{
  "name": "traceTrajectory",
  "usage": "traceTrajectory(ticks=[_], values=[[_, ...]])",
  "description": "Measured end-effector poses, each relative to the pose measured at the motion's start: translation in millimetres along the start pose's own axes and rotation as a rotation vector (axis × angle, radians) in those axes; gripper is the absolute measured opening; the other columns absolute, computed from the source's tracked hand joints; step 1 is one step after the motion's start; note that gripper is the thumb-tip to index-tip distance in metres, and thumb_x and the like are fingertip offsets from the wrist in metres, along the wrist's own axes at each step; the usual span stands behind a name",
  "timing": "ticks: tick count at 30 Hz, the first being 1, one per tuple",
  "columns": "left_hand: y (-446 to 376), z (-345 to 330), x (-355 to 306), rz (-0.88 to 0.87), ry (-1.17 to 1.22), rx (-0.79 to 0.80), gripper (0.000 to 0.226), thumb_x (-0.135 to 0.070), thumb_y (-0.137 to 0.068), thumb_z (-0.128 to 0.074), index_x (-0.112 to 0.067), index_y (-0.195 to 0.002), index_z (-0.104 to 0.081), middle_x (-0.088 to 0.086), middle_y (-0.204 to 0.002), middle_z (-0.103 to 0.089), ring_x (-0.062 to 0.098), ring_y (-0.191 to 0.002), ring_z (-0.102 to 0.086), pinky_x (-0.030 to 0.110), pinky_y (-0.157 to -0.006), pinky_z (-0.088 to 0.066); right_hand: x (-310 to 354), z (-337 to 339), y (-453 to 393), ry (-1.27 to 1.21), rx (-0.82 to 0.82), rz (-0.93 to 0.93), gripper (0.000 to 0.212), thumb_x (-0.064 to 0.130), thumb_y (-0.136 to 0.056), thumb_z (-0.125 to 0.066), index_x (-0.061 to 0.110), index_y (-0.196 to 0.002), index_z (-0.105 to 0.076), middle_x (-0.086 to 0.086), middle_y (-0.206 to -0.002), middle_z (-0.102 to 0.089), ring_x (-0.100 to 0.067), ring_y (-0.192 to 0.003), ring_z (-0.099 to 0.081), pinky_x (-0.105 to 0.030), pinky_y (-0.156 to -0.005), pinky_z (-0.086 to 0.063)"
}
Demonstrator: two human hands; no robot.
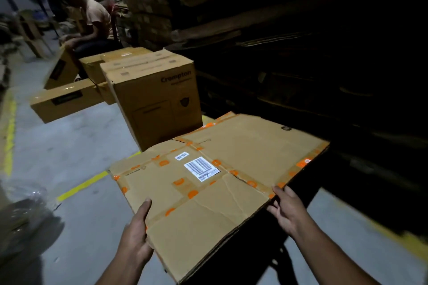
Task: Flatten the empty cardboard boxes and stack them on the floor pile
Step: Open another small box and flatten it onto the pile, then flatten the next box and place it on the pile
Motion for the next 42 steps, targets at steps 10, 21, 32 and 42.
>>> traceTrajectory(ticks=[10,21,32,42], values=[[-126.1,28.2,44.7,0.055,-0.3,-0.18,0.03,-0.021,-0.097,-0.066,-0.006,-0.123,-0.06,0.012,-0.101,-0.075,0.023,-0.078,-0.074,0.031,-0.056,-0.057,-102.0,-65.0,-101.5,0.231,-0.016,-0.208,0.069,-0.01,-0.101,-0.04,0.017,-0.159,-0.017,-0.018,-0.139,-0.044,-0.033,-0.106,-0.058,-0.048,-0.089,-0.052],[-132.4,-16.1,69.7,0.023,-0.5,-0.022,0.073,-0.018,-0.092,-0.072,-0.02,-0.154,-0.034,0.012,-0.149,-0.05,0.031,-0.125,-0.058,0.05,-0.111,-0.043,-123.4,-56.8,-80.2,0.392,0.123,-0.203,0.057,-0.003,-0.098,-0.054,0.007,-0.15,-0.035,-0.018,-0.131,-0.056,-0.022,-0.094,-0.065,-0.047,-0.092,-0.056],[8.3,-155.9,89.0,-0.117,-0.777,0.302,0.046,-0.022,-0.095,-0.068,-0.014,-0.137,-0.051,0.005,-0.105,-0.068,0.016,-0.09,-0.068,0.041,-0.09,-0.055,-29.3,-6.4,38.2,0.392,0.036,0.047,0.036,0.005,-0.1,-0.055,0.006,-0.135,-0.049,-0.014,-0.111,-0.064,-0.024,-0.097,-0.068,-0.032,-0.073,-0.058],[162.9,-251.6,189.8,-0.129,-0.908,0.579,0.01,-0.027,-0.1,-0.06,-0.019,-0.098,-0.066,0.001,-0.098,-0.068,0.009,-0.079,-0.063,0.018,-0.059,-0.05,68.0,165.4,182.2,0.304,-0.154,0.257,0.018,0.002,-0.097,-0.048,0.012,-0.106,-0.06,-0.009,-0.087,-0.064,-0.017,-0.075,-0.063,-0.025,-0.065,-0.055]])
Point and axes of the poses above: each hand's wrist, its own y-axis away from the middle knuckle, its own z-axis out of the back of the hand, x = y × z, the point moved 6 cm from there along -y, towards the middle knuckle
